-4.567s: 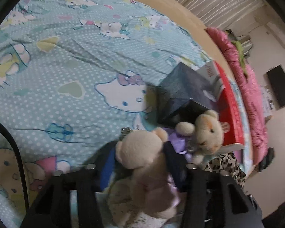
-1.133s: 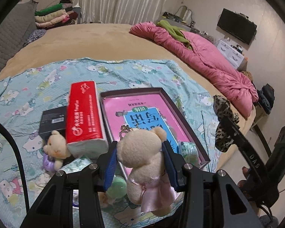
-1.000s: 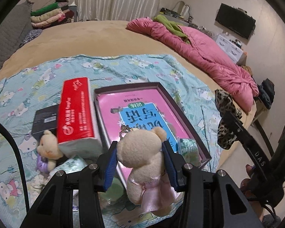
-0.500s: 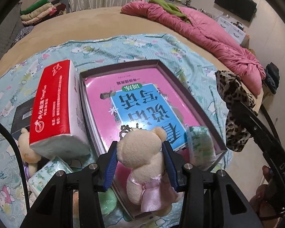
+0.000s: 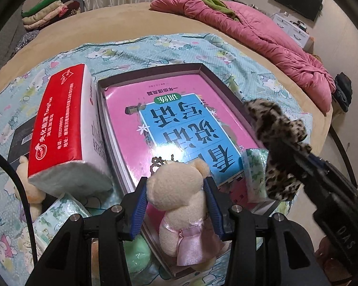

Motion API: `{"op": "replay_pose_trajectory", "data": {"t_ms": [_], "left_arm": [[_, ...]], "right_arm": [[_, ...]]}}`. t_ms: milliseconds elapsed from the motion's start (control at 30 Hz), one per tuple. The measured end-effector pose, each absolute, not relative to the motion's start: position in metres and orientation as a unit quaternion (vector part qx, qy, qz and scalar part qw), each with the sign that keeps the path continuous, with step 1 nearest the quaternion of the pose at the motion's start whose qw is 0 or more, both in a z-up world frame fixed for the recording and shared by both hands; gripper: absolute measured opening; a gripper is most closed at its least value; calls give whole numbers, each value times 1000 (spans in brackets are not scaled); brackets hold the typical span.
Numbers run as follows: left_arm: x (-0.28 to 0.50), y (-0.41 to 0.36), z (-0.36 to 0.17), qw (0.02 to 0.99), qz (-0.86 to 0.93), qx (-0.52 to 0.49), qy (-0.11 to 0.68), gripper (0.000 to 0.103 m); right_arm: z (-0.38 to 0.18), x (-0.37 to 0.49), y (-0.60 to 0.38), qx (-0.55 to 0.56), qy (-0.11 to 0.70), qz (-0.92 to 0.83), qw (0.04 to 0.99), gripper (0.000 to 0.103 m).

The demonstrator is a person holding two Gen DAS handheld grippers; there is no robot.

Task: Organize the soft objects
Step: 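Lower the teddy bear with the left tool while the right brings the leopard plush over the tray, then release the teddy bear with the left tool while the right releases the leopard plush in the tray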

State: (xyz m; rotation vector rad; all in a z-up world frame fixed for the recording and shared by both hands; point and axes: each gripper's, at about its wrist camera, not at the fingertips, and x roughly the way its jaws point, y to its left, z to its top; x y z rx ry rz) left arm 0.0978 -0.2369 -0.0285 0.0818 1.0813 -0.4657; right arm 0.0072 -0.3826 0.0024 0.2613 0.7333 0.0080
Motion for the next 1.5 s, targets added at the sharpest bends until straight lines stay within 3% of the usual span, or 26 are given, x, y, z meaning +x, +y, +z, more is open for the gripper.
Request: {"op": "replay_pose_trajectory", "data": {"t_ms": [933, 1033, 1267, 1333, 1500], "left_arm": [[104, -223, -39, 824, -222, 24, 521, 47], [105, -222, -40, 824, -220, 22, 521, 47], [108, -223, -44, 823, -218, 20, 524, 48], [108, -223, -44, 823, -218, 21, 524, 49], [109, -223, -45, 823, -217, 23, 524, 52]], "right_arm": [[-40, 28, -358, 94, 452, 43, 886, 33], [-41, 28, -360, 95, 453, 37, 886, 41], [-39, 27, -368, 109, 444, 27, 889, 45], [-37, 25, -370, 112, 437, 25, 892, 53], [-31, 23, -372, 117, 422, 17, 899, 54]]}}
